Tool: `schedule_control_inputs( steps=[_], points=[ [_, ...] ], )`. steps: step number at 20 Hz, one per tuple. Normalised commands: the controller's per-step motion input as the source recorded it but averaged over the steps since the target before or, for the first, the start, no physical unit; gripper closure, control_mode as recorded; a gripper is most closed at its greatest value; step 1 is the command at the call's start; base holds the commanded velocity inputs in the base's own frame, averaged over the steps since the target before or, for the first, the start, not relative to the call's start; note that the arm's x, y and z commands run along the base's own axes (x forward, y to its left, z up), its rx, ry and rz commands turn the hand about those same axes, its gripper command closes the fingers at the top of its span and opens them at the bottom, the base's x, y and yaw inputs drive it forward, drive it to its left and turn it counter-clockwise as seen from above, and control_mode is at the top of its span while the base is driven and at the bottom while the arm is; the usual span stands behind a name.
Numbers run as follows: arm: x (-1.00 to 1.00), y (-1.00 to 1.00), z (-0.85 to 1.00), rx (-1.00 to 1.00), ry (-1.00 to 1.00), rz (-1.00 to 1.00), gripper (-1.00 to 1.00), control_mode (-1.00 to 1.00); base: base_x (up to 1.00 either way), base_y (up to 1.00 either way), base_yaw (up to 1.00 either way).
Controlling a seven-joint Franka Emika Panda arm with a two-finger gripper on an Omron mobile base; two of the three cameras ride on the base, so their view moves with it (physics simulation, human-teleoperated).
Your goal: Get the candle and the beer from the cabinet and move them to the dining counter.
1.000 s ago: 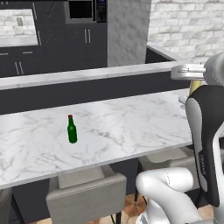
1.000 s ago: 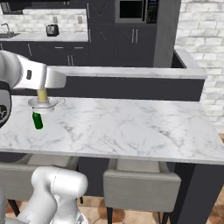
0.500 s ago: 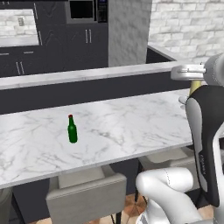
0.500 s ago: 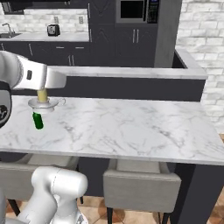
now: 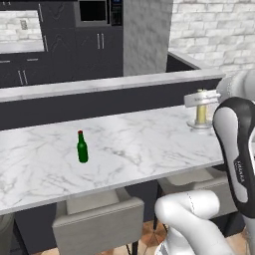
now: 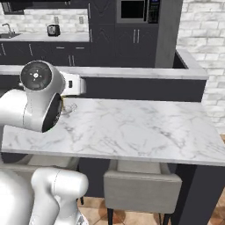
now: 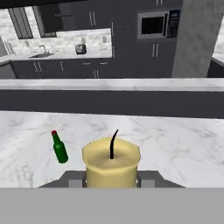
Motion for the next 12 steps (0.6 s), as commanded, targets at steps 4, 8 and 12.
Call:
schedule_control_inputs(
  steps=[4, 8, 12],
  points=[
    [0.96, 0.00, -0.88, 0.00, 0.00, 0.50, 1.00, -1.00, 0.00, 0.00, 0.00],
    [0.69, 0.08, -0.77, 0.00, 0.00, 0.41, 1.00, -1.00, 0.00, 0.00, 0.00],
    [0.39, 0.19, -0.46, 0.00, 0.00, 0.18, 1.00, -1.00, 0.00, 0.00, 0.00]
  ],
)
